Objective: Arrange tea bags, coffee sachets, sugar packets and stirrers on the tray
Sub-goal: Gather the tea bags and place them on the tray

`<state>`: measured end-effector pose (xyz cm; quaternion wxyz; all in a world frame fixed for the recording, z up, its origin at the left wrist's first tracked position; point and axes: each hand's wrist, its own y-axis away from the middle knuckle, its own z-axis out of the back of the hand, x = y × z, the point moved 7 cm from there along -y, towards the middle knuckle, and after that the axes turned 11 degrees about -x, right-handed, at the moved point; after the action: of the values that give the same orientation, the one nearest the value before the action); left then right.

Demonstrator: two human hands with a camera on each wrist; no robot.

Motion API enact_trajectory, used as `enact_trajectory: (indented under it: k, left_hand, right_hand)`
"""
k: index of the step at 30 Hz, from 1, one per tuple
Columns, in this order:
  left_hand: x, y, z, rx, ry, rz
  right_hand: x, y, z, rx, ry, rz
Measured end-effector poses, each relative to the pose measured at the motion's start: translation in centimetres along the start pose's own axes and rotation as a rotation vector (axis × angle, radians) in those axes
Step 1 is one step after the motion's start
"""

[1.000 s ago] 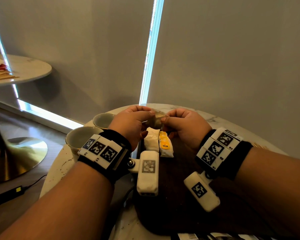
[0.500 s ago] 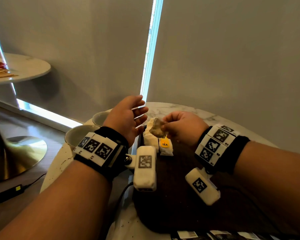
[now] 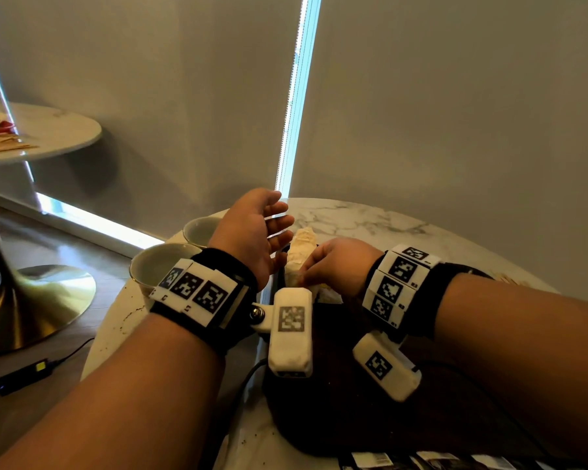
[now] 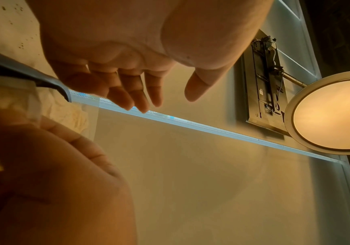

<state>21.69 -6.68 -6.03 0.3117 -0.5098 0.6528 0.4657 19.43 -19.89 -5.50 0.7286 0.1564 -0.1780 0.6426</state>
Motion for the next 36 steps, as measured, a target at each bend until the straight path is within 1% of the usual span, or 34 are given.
enact_trajectory:
  k: [4, 7, 9, 12, 16, 21, 23, 31, 36]
  left_hand:
    - [0.6, -0.2, -0.2, 0.029, -0.044, 0.045]
    - [1.2, -0.3, -0.5, 0.074, -0.089, 0.105]
    - [1.6, -0.2, -0.8, 0.108, -0.126, 0.133]
    - [2.2, 0.1, -1.2, 0.144, -0.191, 0.153]
    - [2.5, 0.1, -1.4, 0.144, -0.234, 0.147]
    - [2.3, -0.2, -1.4, 0.110, -0.196, 0.102]
    - [2.2, -0.4, -1.3, 0.096, -0.167, 0.087]
    - [1.5, -0.7, -0.6, 0.057, -0.167, 0.063]
    - [1.7, -0.4, -0.7, 0.062, -0.198, 0.084]
  right_hand:
    - [-0.1, -0.2, 0.4, -0.041, 0.013, 0.002]
    - [-0.4, -0.1, 1.0, -0.067, -0.030, -0.013]
    - [-0.8, 0.0, 1.6, -0.090, -0.110, -0.043]
    - [-1.5, 0.7, 2.1, -0.097, -0.290, -0.120]
    - [-1.9, 1.2, 1.7, -0.038, -0.495, -0.206]
    - [-1.4, 2.0, 0.2, 0.141, -0.553, -0.221]
    - [-1.0, 2.0, -0.4, 0.171, -0.580, -0.226]
    - [-1.1, 1.7, -0.9, 0.175, -0.607, -0.301]
    - [-1.3, 1.8, -0.7, 0.153, -0.631, -0.299]
